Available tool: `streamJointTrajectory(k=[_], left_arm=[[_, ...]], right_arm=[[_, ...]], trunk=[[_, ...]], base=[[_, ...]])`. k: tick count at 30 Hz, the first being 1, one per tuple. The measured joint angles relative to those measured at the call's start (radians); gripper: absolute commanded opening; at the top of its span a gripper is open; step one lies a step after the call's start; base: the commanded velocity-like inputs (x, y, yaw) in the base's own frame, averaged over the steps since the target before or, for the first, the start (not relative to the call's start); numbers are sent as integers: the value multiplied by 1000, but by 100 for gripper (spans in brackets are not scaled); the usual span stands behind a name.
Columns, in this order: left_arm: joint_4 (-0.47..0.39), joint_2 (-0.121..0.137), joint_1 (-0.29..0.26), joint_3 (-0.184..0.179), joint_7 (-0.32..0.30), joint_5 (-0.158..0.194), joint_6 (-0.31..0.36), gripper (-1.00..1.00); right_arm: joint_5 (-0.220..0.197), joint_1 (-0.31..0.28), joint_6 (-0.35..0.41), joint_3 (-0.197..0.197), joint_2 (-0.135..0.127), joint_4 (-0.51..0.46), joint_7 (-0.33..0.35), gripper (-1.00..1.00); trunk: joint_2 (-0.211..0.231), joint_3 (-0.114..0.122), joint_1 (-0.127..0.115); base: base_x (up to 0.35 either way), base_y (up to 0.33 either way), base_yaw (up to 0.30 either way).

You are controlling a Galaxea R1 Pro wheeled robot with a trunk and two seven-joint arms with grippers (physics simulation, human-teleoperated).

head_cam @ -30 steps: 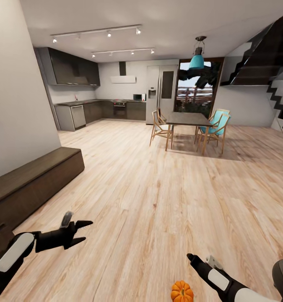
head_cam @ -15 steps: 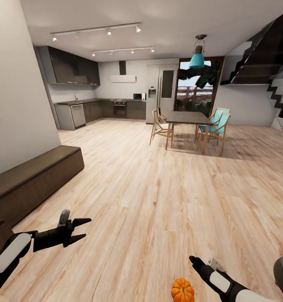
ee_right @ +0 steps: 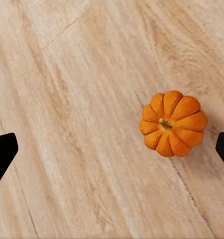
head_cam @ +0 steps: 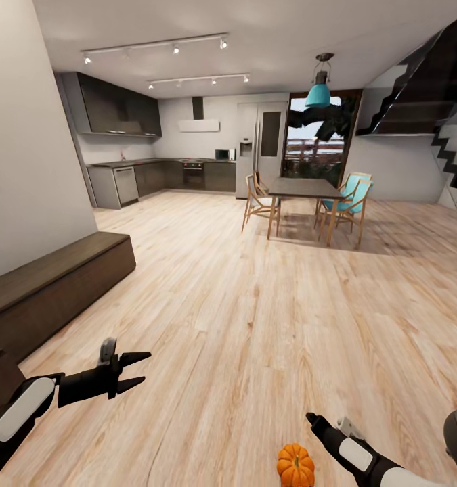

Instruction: Place each of the two pumpkins and all three candles from the living room inside a cabinet in the living room (use any cabinet), then make sure every cabinet is closed, and position the cauldron so it is next to a table in the living room.

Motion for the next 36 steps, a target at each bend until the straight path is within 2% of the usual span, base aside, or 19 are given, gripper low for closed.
streamJointTrajectory(k=[28,36], left_arm=[[1,-1,0,0,-1,0,-1,100],[1,-1,0,0,-1,0,-1,100]], right_arm=[[-1,0,-3,0,0,2,1,100],[-2,0,-3,0,0,37,0,100]], trunk=[[-196,-88,107],[-252,-113,138]], base=[[0,0,0],[0,0,0]])
